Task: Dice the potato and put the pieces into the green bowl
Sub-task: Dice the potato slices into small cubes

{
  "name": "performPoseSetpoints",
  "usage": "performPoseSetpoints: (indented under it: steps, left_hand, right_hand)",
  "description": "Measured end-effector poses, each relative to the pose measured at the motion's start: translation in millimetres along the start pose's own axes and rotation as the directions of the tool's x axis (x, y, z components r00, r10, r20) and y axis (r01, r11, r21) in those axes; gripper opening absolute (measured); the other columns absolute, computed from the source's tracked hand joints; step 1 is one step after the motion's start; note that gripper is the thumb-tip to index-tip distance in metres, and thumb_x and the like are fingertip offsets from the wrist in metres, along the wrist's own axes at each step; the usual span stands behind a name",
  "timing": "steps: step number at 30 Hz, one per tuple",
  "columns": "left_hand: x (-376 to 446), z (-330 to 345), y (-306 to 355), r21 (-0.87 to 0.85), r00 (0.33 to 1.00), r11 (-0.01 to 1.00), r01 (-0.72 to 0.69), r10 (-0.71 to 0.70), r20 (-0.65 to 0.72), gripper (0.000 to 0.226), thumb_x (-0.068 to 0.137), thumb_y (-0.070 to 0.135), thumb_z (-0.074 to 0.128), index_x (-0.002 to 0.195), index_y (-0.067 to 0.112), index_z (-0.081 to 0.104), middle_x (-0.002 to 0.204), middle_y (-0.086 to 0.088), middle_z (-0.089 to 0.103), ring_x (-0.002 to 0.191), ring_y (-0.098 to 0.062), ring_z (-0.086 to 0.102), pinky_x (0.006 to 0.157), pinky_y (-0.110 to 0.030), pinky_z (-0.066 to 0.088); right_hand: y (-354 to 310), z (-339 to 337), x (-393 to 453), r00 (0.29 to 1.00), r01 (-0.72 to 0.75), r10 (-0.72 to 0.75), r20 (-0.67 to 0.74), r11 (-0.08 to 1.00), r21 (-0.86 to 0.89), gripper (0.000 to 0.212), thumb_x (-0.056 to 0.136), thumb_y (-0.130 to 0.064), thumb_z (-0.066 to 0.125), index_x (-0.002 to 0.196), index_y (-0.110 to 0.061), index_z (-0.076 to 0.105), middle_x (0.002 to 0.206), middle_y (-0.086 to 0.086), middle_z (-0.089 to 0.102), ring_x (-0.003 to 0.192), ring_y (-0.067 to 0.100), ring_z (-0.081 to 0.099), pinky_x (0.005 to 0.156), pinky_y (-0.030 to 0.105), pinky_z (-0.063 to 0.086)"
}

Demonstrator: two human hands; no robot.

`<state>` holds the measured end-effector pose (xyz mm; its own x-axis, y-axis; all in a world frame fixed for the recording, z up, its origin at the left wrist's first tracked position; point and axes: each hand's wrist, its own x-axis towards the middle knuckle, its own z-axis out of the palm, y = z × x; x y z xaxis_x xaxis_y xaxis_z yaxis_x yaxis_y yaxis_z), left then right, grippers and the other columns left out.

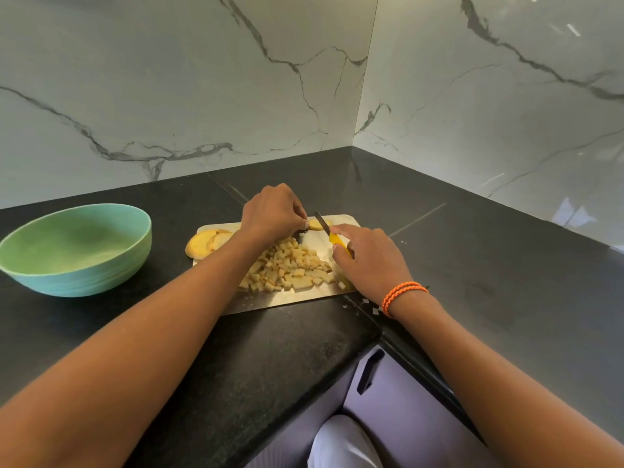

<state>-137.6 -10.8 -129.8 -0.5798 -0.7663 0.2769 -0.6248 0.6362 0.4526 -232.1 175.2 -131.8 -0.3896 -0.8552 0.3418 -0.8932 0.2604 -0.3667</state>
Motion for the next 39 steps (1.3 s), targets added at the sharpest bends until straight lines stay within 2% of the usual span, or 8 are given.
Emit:
performPoseSetpoints:
  steps: [13,21,23,26,30,33,35,39]
  left_hand:
    - [-0.6,0.3,1.6,0.056,1.000,0.998,0.011,-0.009,-0.027,0.013,0.085,0.042,0.084,0.088,0.029,0.085,0.078,0.016,0.073,0.076,-0.007,0.066,0.063,-0.028,0.051]
    - [-3.4,1.3,6.0,0.065,0.999,0.998,0.019,-0.017,-0.031,0.014,0.089,0.040,0.083,0.091,0.027,0.084,0.077,0.014,0.071,0.075,-0.007,0.065,0.059,-0.025,0.048]
    - [-4.3,1.1,5.5,0.060,1.000,0.998,0.014,-0.013,-0.027,0.014,0.089,0.040,0.083,0.091,0.026,0.084,0.077,0.013,0.071,0.075,-0.008,0.065,0.065,-0.028,0.054]
    - [-4.8,0.0,4.9,0.053,1.000,0.999,-0.002,0.003,-0.015,0.014,0.090,0.040,0.082,0.093,0.026,0.084,0.078,0.013,0.072,0.076,-0.008,0.066,0.070,-0.031,0.057]
    - [-6.3,-2.8,3.5,0.033,0.999,0.999,-0.036,0.037,-0.011,0.013,0.097,0.037,0.074,0.098,0.027,0.082,0.082,0.014,0.072,0.076,-0.008,0.065,0.067,-0.029,0.054]
    - [-5.2,-4.7,2.2,-0.016,0.996,0.997,-0.075,0.076,0.050,0.013,0.100,0.031,0.070,0.101,0.025,0.081,0.085,0.011,0.073,0.078,-0.010,0.067,0.072,-0.030,0.059]
    - [-3.5,-6.3,0.3,-0.049,0.992,0.994,-0.093,0.097,0.080,0.014,0.101,0.026,0.068,0.102,0.021,0.081,0.087,0.009,0.073,0.079,-0.011,0.068,0.077,-0.033,0.062]
    - [-0.9,-3.8,-1.4,-0.095,0.986,0.989,-0.114,0.124,0.109,0.023,0.104,0.013,0.058,0.110,0.021,0.079,0.103,0.003,0.076,0.083,-0.011,0.069,0.083,-0.034,0.062]
  right_hand:
    - [-3.9,2.3,10.6,0.994,0.046,-0.039,0.100,0.997,-0.064,0.042,0.103,-0.035,0.050,0.144,-0.029,0.056,0.130,0.005,0.064,0.112,0.026,0.061,0.092,0.041,0.051]
    - [7.3,-9.2,-16.1,0.991,0.054,-0.058,0.119,0.998,0.029,0.041,0.102,-0.035,0.053,0.143,-0.031,0.057,0.126,0.005,0.068,0.106,0.024,0.065,0.095,0.045,0.055]
    - [12.8,-12.7,-24.5,0.990,0.060,-0.064,0.123,0.997,0.038,0.041,0.102,-0.036,0.053,0.143,-0.031,0.057,0.115,0.001,0.071,0.098,0.018,0.065,0.090,0.040,0.056]
    - [18.8,-18.8,-29.8,0.990,0.076,-0.080,0.115,0.996,0.041,0.039,0.103,-0.034,0.052,0.141,-0.031,0.059,0.072,-0.010,0.060,0.061,0.006,0.052,0.065,0.025,0.046]
    - [25.9,-29.0,-18.3,0.996,0.074,-0.079,0.037,0.991,0.108,0.035,0.103,-0.031,0.055,0.138,-0.027,0.063,0.057,-0.005,0.061,0.048,0.010,0.050,0.059,0.023,0.047]
    - [32.4,-31.0,-7.8,0.993,0.087,-0.099,0.067,0.984,0.156,0.036,0.103,-0.034,0.057,0.137,-0.027,0.063,0.067,-0.009,0.068,0.057,0.010,0.061,0.068,0.025,0.054]
    - [38.9,-29.0,-0.3,0.995,0.083,-0.091,0.047,0.986,0.147,0.036,0.103,-0.038,0.057,0.136,-0.029,0.064,0.092,-0.001,0.077,0.079,0.018,0.071,0.083,0.037,0.060]
    - [50.2,-21.4,11.0,0.999,0.021,-0.023,-0.036,0.999,-0.046,0.035,0.103,-0.044,0.054,0.132,-0.028,0.065,0.112,-0.001,0.074,0.094,0.020,0.068,0.085,0.042,0.058]
